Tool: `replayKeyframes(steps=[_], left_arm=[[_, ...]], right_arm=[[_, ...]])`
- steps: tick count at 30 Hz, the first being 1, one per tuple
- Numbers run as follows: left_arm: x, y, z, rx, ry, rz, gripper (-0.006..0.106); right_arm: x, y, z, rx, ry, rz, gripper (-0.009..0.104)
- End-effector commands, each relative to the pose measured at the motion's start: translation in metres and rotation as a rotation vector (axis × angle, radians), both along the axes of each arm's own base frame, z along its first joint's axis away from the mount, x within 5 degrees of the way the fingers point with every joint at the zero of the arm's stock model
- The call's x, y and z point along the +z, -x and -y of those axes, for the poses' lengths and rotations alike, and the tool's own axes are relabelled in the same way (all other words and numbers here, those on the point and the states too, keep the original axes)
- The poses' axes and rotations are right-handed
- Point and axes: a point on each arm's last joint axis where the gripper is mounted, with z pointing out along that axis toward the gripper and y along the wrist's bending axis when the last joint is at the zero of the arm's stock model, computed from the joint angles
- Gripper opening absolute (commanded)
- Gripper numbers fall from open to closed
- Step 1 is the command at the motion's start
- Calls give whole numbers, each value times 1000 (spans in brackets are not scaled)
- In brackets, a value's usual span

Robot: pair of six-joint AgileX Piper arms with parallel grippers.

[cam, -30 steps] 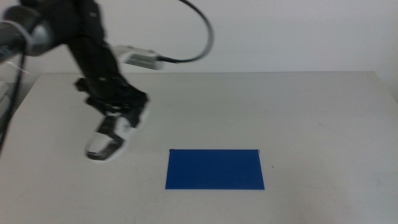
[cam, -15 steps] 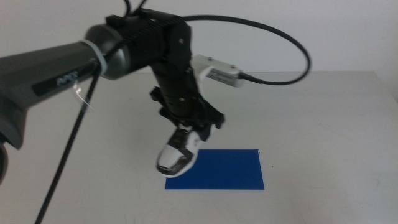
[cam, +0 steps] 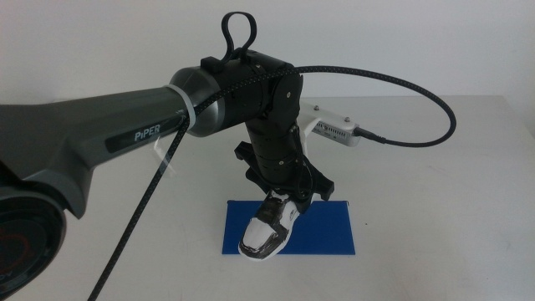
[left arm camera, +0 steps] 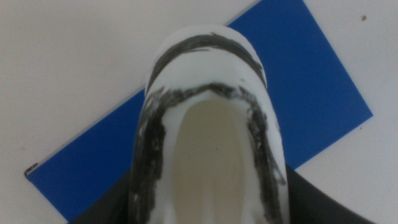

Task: Use one arm to grab the shoe from the table and place it on the mat.

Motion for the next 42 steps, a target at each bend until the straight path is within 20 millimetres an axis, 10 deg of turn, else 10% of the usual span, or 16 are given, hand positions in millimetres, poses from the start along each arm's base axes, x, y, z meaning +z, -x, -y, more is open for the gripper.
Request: replayKeyframes(steps=[1, 14, 31, 42], left_arm=[[34, 3, 0, 10, 71, 81, 11], [27, -1, 1, -156, 25, 128, 11], [22, 3, 6, -956, -84, 293, 7], [23, 4, 9, -987, -52, 309, -1]], right_arm=[[12, 2, 1, -8, 25, 109, 66], [12, 2, 1, -8, 25, 109, 66], [12, 2, 1, -8, 25, 109, 66], [12, 2, 1, -8, 25, 109, 66]])
